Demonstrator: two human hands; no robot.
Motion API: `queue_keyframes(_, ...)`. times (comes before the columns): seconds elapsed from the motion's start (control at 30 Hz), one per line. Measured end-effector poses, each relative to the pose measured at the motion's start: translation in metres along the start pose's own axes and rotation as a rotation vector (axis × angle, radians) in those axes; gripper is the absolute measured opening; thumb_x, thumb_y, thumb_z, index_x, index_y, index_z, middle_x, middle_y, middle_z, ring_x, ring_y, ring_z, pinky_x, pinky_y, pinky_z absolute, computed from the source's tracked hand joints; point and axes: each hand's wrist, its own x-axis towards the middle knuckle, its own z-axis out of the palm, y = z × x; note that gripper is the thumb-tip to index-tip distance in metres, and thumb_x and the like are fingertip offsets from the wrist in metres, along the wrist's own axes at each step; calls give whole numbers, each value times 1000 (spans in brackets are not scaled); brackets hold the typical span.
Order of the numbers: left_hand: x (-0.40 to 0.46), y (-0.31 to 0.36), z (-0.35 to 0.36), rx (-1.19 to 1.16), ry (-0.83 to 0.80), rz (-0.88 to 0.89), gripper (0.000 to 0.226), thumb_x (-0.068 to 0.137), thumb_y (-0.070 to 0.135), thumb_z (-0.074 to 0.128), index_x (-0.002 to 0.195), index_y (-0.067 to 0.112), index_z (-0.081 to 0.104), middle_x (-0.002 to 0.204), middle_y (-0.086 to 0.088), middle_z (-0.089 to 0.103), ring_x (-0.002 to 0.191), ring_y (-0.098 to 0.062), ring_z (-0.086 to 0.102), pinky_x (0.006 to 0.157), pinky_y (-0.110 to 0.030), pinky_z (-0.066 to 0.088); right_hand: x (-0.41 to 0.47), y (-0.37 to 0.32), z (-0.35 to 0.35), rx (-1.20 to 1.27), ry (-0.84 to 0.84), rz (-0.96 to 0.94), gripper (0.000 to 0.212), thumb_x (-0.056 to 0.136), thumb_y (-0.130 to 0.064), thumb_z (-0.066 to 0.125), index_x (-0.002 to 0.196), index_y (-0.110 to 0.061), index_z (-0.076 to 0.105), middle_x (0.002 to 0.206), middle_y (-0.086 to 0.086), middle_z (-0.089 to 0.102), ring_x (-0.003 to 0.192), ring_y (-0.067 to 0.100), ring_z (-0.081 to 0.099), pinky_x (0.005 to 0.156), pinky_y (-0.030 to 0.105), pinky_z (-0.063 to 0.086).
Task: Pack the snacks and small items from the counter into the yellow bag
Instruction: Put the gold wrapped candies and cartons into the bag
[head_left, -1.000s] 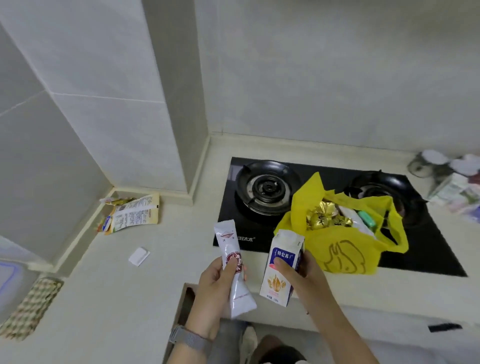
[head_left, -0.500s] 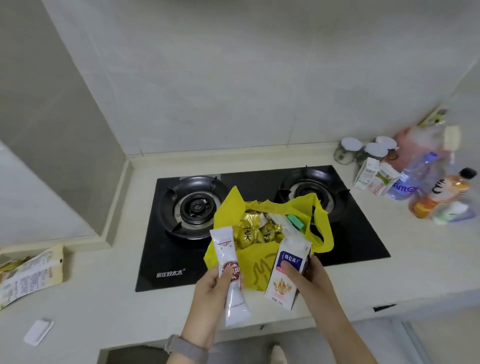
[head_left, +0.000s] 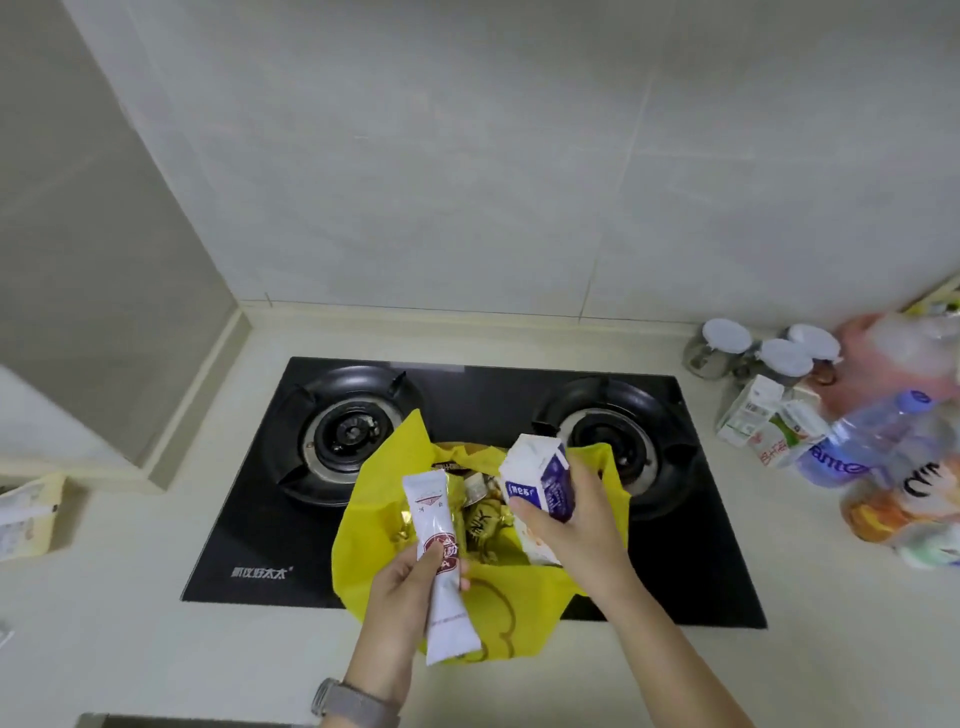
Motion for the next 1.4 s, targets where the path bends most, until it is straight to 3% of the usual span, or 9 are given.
queue_keyframes(0.23,6,6,-6,-17,79,-72,20,92,14,52,81,2,64,54,-7,67,42,-12,59,46,-22,51,28,29,48,-696,-271,-39,78,77,-52,66,143,-32,29,131,-1,41,121,20,43,102,35,39)
queue_keyframes(0.57,14,16,0,64,-27,-41,8,88,6,58,92,4,65,76,-13,69,66,-21,61,66,-33,52,29,35,51,-970,-147,60,89,85,-61,48,151,-29,-2,148,2,27,137,24,25,111,50,18)
queue_keyframes(0.67,15,20,0,98,-59,63,7,87,3,59,90,4,65,79,-16,70,75,-23,63,77,-39,51,18,17,50,-750,-68,-62,71,85,-67,31,146,-32,24,146,-4,32,136,18,29,113,44,24)
queue_keyframes(0.8,18,27,4,37,-98,237,13,85,1,59,95,7,66,83,-13,74,78,-20,67,73,-32,54,-12,-25,45,133,-324,132,40,94,-40,51,128,-47,33,119,-12,58,103,-1,61,83,16,50)
queue_keyframes(0.9,20,32,6,44,-161,293,13,86,1,57,96,5,64,78,-12,73,70,-16,66,61,-21,54,-27,-29,46,208,-435,221,32,93,-31,57,122,-36,46,101,-8,67,80,7,69,72,24,56)
queue_keyframes(1.07,39,27,-15,492,-173,452,32,81,45,62,75,13,63,68,-4,60,67,-11,54,66,-31,44,-18,-27,23,48,-499,212,14,93,-27,56,107,-28,58,82,2,69,59,11,60,60,23,53)
queue_keyframes(1.13,51,23,-30,822,73,679,24,80,46,57,84,25,68,89,10,65,86,-10,57,79,-26,45,-13,-24,12,0,-434,201,13,94,-26,55,106,-26,58,82,2,70,57,10,59,60,24,52)
queue_keyframes(1.2,58,18,-36,1111,229,814,36,76,48,50,99,27,67,115,0,58,105,-20,50,92,-30,42,-11,-20,3,-12,-367,220,12,94,-25,55,106,-25,59,81,4,70,56,12,57,60,26,51)
queue_keyframes(1.4,56,-4,-34,1649,176,239,86,76,55,61,143,34,11,153,-9,4,140,-29,16,112,-37,28,-11,-10,-22,1,-231,283,18,93,-27,55,107,-19,63,76,1,69,54,1,58,53,19,47)
